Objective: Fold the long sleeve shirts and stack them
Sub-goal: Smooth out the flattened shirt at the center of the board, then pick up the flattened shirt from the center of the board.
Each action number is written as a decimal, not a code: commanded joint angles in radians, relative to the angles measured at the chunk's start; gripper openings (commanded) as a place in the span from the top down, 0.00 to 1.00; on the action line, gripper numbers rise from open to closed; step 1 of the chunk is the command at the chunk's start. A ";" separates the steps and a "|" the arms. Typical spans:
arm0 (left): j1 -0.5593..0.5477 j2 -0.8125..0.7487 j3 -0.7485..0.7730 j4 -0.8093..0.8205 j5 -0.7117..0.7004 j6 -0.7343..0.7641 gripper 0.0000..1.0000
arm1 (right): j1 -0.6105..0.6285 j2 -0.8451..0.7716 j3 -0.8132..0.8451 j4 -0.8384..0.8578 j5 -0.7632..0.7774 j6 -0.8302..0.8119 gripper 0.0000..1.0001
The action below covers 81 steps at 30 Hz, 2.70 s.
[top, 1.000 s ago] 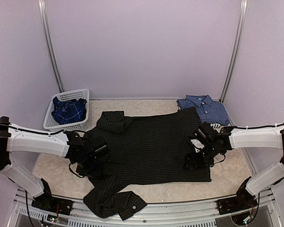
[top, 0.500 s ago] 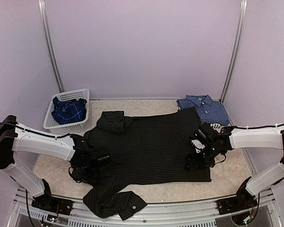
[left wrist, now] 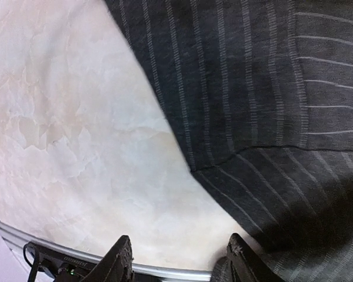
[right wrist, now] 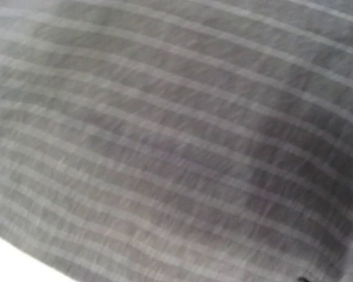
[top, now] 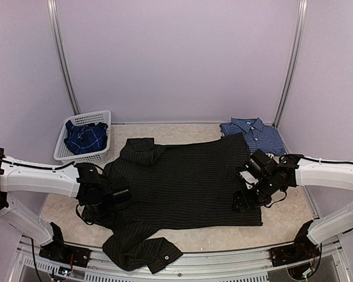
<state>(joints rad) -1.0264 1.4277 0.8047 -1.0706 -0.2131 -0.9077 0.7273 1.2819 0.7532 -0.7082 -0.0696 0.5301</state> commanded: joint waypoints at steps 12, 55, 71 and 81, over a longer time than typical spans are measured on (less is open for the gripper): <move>-0.015 -0.157 0.044 0.276 0.357 0.234 0.44 | 0.163 0.066 0.020 -0.218 0.054 0.024 0.35; -0.471 0.193 0.180 0.185 0.216 0.403 0.51 | 0.176 0.188 0.018 -0.202 0.077 0.011 1.00; -0.330 -0.035 0.181 0.156 0.340 0.462 1.00 | 0.177 0.178 0.041 -0.229 0.097 0.019 1.00; 0.062 -0.315 0.279 0.170 0.426 0.575 1.00 | 0.178 0.143 0.108 -0.266 0.096 0.004 1.00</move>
<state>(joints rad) -1.0637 1.1515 1.0439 -0.9089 0.1604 -0.4053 0.8948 1.4441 0.8169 -0.9470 0.0196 0.5407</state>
